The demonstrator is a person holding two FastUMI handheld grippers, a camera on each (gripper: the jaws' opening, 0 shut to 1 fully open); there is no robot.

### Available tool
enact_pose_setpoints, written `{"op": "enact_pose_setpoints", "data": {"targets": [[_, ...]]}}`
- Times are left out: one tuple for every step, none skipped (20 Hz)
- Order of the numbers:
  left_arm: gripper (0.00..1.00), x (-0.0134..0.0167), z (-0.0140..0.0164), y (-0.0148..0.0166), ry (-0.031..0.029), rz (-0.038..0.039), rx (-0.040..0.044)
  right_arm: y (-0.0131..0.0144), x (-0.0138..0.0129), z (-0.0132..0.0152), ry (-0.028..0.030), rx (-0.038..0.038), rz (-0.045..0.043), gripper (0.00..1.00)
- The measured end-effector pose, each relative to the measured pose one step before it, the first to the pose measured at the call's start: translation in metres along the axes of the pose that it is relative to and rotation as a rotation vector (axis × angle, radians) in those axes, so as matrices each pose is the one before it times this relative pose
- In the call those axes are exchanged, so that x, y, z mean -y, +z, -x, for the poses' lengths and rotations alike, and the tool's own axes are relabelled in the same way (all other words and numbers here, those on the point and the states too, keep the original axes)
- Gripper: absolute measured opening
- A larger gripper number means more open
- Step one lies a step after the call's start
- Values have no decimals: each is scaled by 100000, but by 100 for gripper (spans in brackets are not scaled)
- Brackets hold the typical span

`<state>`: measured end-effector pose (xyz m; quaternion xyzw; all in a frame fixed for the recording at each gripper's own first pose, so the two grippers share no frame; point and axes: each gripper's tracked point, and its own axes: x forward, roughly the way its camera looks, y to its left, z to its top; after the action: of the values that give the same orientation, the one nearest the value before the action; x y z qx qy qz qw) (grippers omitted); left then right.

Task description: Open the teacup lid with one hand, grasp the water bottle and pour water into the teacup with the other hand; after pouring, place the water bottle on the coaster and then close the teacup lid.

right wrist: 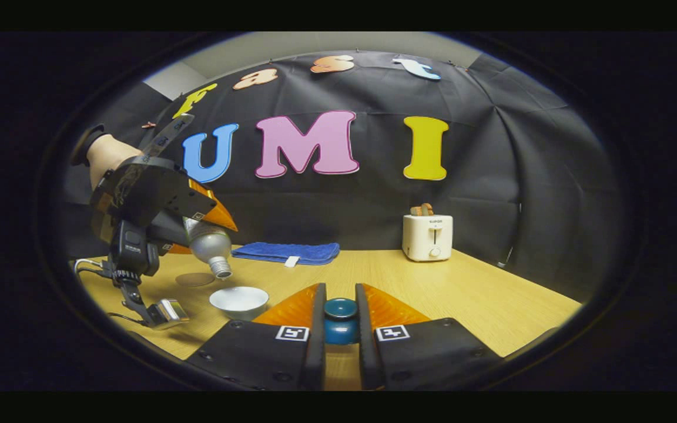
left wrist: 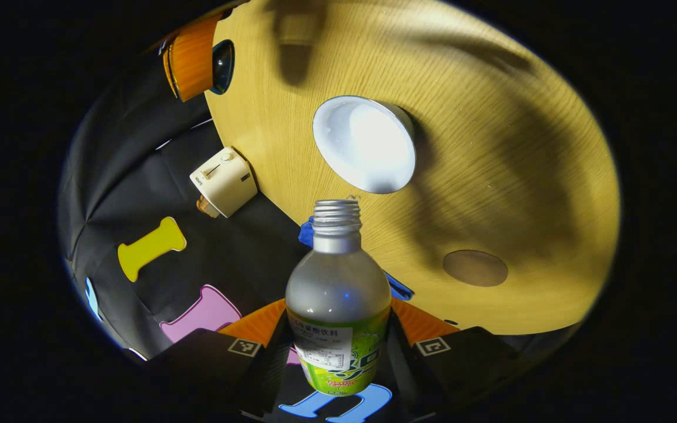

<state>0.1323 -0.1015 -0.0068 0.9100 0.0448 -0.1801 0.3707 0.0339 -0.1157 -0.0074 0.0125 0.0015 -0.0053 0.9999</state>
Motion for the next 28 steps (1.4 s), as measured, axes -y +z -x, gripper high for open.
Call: {"op": "enact_pose_setpoints", "data": {"targets": [[80,184,-72,0,-22,4675,131,-10,-20,-27,-18,-7,-11,31],[80,434,50,-160,-85,5596,495,30,44,52,-15,6,-1,31],[80,255,202,24,594,3898,1283,26,18,22,-4,-3,0,31],[80,-80,220,281,1951,2502,1687,-2,11,22,-326,-18,56,31],[80,-215,271,19,2045,3256,1729,-28,145,4,-529,97,-79,31],[80,342,287,-11,820,5194,1829,-2,12,-49,-90,-72,55,22],[80,374,187,-59,-58,6669,1168,-1,-11,-31,-135,36,-2,27],[80,340,120,-100,-99,7692,984,-18,165,-21,-437,-2,37,27],[80,257,163,-174,758,8487,1032,13,95,20,-526,54,-14,27],[80,226,417,-369,1722,9268,536,15,10,5,-132,-46,46,27],[80,107,155,-408,1298,10107,656,1,-5,13,-122,19,-30,31],[80,305,245,-343,774,10447,571,-9,86,-12,-346,-33,13,31],[80,20,375,-498,990,10350,562,-7,72,-33,-388,42,-2,27],[80,89,60,-246,607,9684,834,-43,39,14,-178,-53,2,31],[80,-37,99,-155,1307,10458,830,31,-49,38,-1,-10,19,27],[80,-61,157,46,1531,10608,1594,24,-6,18,2,-7,-13,31],[80,-113,-471,312,1767,11264,1735,-27,-4,-12,24,19,11,31],[80,135,-159,312,680,10470,1867,17,6,-19,-23,-14,-7,31],[80,-110,110,132,1315,9863,1741,-40,30,-6,-6,-33,-2,31],[79,-157,25,318,1617,9545,2207,16,5,-1,-2,20,5,31],[79,-251,-213,220,2099,9784,2499,3,-16,22,5,29,-2,31],[79,-100,-489,-30,2369,10163,2950,-20,-8,-9,8,27,-8,31],[79,-165,-500,-57,1887,10074,2575,36,19,-22,12,11,15,31],[79,260,-306,-15,962,9666,2206,-18,-9,-2,-4,7,-6,31],[79,53,-137,94,424,8323,1910,-18,21,-11,-95,-6,7,31],[79,116,765,371,292,6335,1805,18,132,6,-630,17,37,31],[79,75,363,145,349,4147,1857,14,205,-4,-1204,51,70,31],[79,-160,13,260,126,2749,806,-15,318,5,-1469,93,-7,31]]}}
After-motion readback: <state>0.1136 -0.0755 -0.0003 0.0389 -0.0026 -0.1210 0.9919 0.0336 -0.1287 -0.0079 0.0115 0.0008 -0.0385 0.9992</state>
